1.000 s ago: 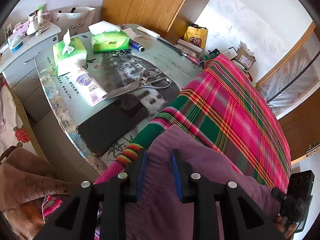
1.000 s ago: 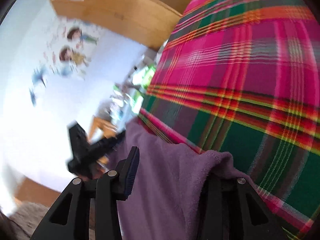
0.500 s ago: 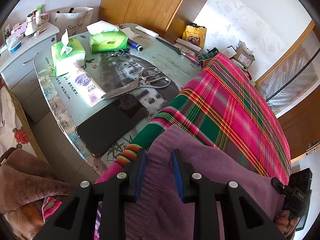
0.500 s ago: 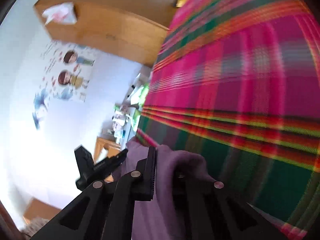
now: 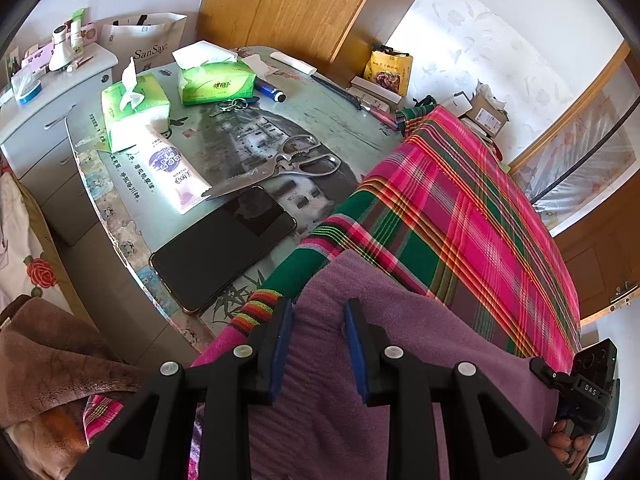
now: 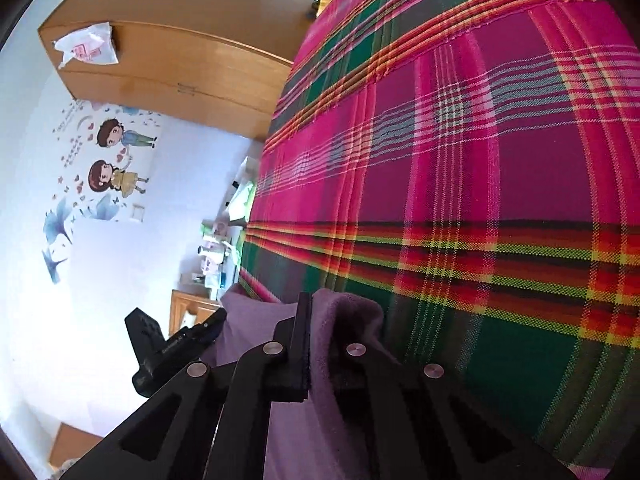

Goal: Fold clothes

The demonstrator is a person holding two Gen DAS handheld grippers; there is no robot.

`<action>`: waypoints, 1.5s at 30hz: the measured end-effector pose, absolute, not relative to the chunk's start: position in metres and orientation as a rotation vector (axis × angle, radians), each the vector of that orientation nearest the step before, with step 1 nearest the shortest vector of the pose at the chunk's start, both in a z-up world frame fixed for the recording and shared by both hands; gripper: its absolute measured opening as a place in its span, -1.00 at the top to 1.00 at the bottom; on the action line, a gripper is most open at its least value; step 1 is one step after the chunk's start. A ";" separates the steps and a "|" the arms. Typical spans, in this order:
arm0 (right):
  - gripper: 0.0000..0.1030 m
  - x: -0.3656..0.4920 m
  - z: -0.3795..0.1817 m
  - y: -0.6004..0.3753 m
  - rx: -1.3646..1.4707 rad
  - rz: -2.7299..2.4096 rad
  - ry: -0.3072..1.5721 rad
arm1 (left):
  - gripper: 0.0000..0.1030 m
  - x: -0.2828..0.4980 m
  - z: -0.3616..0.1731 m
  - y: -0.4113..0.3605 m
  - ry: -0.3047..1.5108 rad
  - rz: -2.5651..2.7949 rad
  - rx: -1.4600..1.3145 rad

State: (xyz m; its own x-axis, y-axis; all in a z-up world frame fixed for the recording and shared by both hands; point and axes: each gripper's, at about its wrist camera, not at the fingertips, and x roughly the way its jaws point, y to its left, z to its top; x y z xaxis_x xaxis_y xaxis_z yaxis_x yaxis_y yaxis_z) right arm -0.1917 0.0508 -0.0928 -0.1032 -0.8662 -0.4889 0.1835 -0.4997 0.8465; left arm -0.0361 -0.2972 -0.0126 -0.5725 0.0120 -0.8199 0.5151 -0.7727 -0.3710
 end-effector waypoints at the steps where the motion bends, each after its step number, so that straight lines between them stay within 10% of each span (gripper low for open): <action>1: 0.97 -0.192 -0.093 0.051 1.388 -1.713 -0.797 | 0.44 -0.036 -0.013 -0.298 0.868 -2.396 1.254; 45: 1.00 -0.199 -0.095 0.065 1.385 -1.685 -0.806 | 0.44 -0.034 -0.014 -0.303 0.906 -2.415 1.247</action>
